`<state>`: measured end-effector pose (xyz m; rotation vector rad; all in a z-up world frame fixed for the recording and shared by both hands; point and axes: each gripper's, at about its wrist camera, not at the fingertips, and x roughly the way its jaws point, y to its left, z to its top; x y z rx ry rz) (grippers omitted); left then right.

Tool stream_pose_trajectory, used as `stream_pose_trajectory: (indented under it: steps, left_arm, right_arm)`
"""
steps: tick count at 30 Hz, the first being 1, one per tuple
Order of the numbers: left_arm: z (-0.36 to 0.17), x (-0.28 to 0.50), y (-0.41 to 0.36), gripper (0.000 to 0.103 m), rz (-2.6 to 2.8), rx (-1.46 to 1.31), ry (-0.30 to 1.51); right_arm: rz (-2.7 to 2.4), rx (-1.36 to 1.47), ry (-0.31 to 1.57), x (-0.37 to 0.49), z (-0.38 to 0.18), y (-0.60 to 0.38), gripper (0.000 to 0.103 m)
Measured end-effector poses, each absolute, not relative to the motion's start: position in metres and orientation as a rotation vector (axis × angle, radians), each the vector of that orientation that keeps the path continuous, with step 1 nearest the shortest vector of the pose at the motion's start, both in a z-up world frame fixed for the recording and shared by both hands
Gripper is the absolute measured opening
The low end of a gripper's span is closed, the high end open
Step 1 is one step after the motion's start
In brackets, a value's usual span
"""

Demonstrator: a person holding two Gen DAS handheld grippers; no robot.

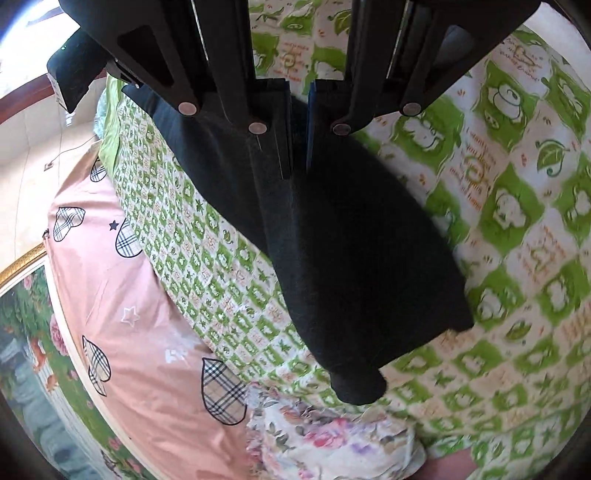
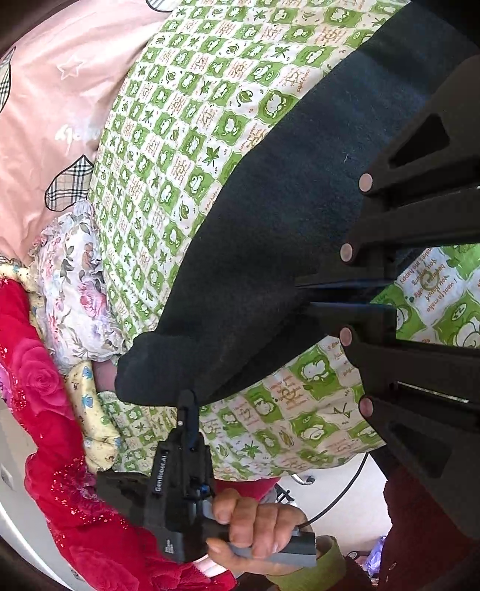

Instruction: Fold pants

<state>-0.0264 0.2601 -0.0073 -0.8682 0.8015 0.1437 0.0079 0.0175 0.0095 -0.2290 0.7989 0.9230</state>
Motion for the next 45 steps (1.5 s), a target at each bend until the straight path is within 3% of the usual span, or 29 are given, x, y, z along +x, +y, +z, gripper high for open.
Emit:
stream_pose_trajectory:
  steps: [15,22,26,28,29,30,45]
  left_arm:
    - [-0.038,-0.034,0.270,0.006,0.131,-0.903,0.837]
    - [-0.036,-0.043,0.282,0.012,0.166,-0.901,0.822]
    - [-0.033,-0.055,0.297,0.022,0.208,-0.921,0.809]
    - [-0.031,-0.060,0.305,0.035,0.232,-0.941,0.802]
    - [-0.031,-0.062,0.311,0.049,0.255,-0.961,0.801]
    - [-0.030,-0.064,0.314,0.052,0.263,-0.973,0.794]
    - [-0.019,-0.031,0.325,0.053,0.325,-0.880,0.830]
  right_arm:
    - [0.901,-0.311,0.851,0.007,-0.004,0.029,0.007]
    - [0.894,-0.293,0.874,0.007,-0.002,0.030,0.016]
    - [0.927,-0.256,0.868,0.002,0.004,0.029,0.034]
    - [0.936,-0.230,0.862,0.001,0.008,0.028,0.034]
    - [0.939,-0.217,0.861,0.001,0.010,0.027,0.034]
    - [0.940,-0.205,0.858,0.002,0.012,0.028,0.035]
    - [0.904,-0.050,0.818,0.070,0.050,0.043,0.035]
